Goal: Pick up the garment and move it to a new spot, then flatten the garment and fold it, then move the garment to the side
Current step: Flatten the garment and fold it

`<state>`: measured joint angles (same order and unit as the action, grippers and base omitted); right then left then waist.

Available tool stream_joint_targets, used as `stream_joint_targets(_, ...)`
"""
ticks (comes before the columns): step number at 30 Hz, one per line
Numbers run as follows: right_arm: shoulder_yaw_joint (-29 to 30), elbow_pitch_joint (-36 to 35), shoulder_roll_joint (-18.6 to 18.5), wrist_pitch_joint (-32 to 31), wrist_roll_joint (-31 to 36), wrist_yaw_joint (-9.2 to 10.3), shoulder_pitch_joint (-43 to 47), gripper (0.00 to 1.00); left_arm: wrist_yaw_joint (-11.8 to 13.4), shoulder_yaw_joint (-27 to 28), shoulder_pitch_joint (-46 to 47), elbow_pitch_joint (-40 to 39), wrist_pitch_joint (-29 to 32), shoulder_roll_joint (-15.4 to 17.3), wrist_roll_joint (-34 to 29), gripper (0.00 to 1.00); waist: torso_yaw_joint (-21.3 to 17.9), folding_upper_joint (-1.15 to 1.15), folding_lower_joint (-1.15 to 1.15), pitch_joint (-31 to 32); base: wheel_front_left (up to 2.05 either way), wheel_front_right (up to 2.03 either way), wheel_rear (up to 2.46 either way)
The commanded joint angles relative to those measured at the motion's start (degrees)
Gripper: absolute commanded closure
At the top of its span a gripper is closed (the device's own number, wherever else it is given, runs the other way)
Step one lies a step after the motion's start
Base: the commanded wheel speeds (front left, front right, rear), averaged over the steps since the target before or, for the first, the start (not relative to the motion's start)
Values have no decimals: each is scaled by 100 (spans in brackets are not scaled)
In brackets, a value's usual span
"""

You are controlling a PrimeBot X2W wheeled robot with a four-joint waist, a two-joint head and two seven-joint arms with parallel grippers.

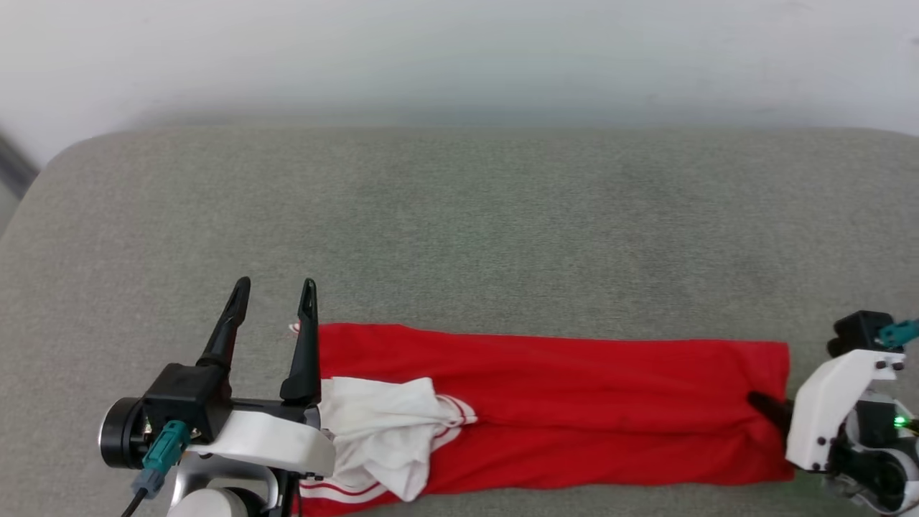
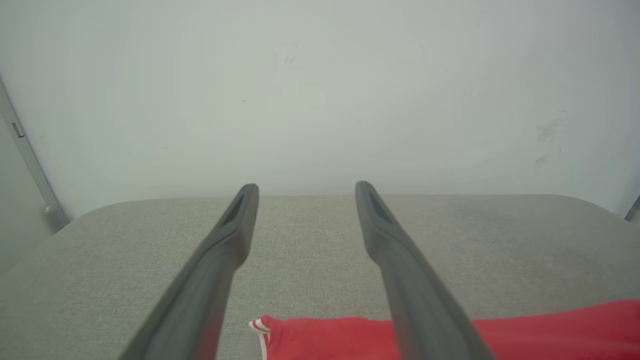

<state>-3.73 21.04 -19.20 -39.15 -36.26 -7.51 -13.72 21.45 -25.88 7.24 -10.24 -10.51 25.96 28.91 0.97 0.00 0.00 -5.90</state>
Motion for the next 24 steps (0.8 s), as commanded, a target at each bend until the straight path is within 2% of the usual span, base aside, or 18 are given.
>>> stream_joint_targets(1, 151, 57, -112, 52, 33, 4, 5, 100, 19, 5, -78, -28, 24, 17, 13, 0, -127, 0, 0, 63, 0, 0, 0)
stream_joint_targets(7, 999, 158, -203, 79, 191, 4, 176, 100, 39, -44, -126, -27, 64, 41, 26, 0, -341, 0, 0, 121, 0, 0, 0)
stream_joint_targets(11, 1519, 29, -2, -134, 134, 3, 273, 100, 62, -53, -163, -37, 77, 46, 40, 0, -433, 0, 0, 126, 0, 0, 0)
stream_joint_targets(13, 1707, -83, 354, -415, -270, 2, 237, 100, 69, -63, -178, -36, 83, 49, 38, 0, -458, 0, 0, 136, 0, 0, 0)
stream_joint_targets(19, 2017, -434, 1308, -1769, -1978, 2, 276, 100, 34, -99, -139, -1, 100, 33, 51, 0, -428, 0, 0, 179, 0, 0, 0)
stream_joint_targets(24, 1866, -407, 1613, -2342, -3026, 2, 217, 100, 7, -147, -78, 24, 115, 1, 69, 0, -271, 0, 0, 205, 0, 0, 0)
